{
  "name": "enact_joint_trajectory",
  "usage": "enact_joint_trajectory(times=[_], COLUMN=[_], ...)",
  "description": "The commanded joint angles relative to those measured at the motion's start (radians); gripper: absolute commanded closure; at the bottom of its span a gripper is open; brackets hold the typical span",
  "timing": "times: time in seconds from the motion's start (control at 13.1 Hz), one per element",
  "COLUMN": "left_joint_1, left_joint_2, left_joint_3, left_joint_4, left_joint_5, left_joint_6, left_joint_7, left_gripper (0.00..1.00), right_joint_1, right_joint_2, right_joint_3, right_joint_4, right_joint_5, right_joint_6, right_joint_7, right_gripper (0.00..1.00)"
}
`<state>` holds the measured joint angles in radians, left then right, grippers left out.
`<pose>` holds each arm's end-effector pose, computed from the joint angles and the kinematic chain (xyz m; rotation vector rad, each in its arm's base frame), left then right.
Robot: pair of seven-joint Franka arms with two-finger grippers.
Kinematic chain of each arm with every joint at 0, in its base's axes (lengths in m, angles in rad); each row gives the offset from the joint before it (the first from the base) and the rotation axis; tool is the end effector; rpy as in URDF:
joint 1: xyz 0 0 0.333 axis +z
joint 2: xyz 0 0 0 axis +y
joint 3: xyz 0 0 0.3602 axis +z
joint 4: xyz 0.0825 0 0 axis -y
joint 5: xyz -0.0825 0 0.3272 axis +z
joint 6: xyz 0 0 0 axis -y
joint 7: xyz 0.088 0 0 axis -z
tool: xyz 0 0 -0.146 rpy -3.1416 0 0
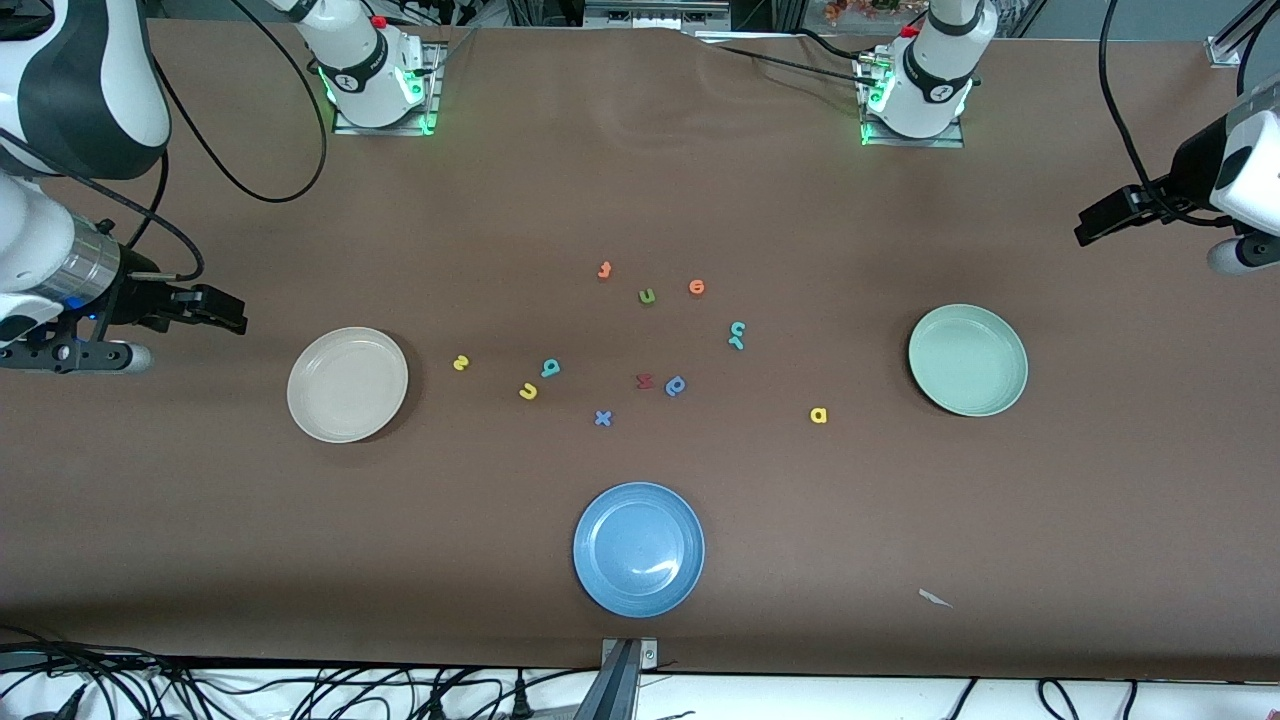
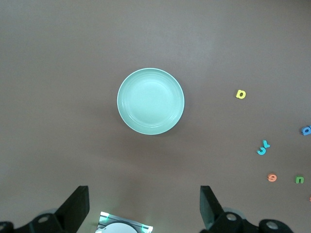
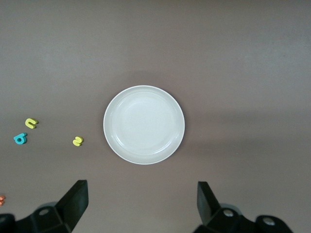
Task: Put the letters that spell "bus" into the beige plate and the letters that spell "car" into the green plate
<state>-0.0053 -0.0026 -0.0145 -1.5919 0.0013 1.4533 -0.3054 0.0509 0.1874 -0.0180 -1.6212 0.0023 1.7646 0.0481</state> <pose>0.4775 -0.0093 0.6133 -3.0796 -0.4429 0.2088 0.5667 0.0198 0.5249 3.1378 -0.0242 -0.0689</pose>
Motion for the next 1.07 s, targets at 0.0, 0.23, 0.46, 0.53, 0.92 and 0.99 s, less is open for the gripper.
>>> enact_joint_trajectory(times=[0.0,0.23,0.46,0.53,0.92,0.99], left_joint_1=[-0.005,-0.01,-0.007,-0.007,-0.004,-0.002], left_joint_2=[0.018,0.018,0.018,0.018,0.018,0.018], left_joint_3=[0.001,-0.002,-0.004,-0.004,-0.002,-0.002], left_joint_4=[0.035,0.036,0.035,0.035,0.035,0.035], left_joint_5=[0.002,0.026,0.028,0.028,0.02,0.02], left_joint_6=[-0.019,-0.008,0.001,0.001,-0.004,-0.004], left_joint_7=[0.018,0.111,0.164,0.163,0.15,0.155], left_gripper=[0.0,0.0,0.0,0.0,0.0,0.0], right_joint_1=[-0.003,-0.003,-0.003,-0.003,-0.003,-0.003], right_joint_2=[-0.006,-0.006,-0.006,-0.006,-0.006,-0.006], right_joint_3=[0.003,0.003,0.003,0.003,0.003,0.003], right_joint_4=[-0.003,0.0,0.0,-0.002,-0.002,-0.002], right_joint_5=[0.015,0.009,0.008,0.008,0.008,0.008], right_joint_6=[0.004,0.004,0.004,0.004,0.004,0.004], right_joint_7=[0.013,0.012,0.012,0.012,0.012,0.012], right_gripper=[0.01,0.0,0.0,0.0,0.0,0.0])
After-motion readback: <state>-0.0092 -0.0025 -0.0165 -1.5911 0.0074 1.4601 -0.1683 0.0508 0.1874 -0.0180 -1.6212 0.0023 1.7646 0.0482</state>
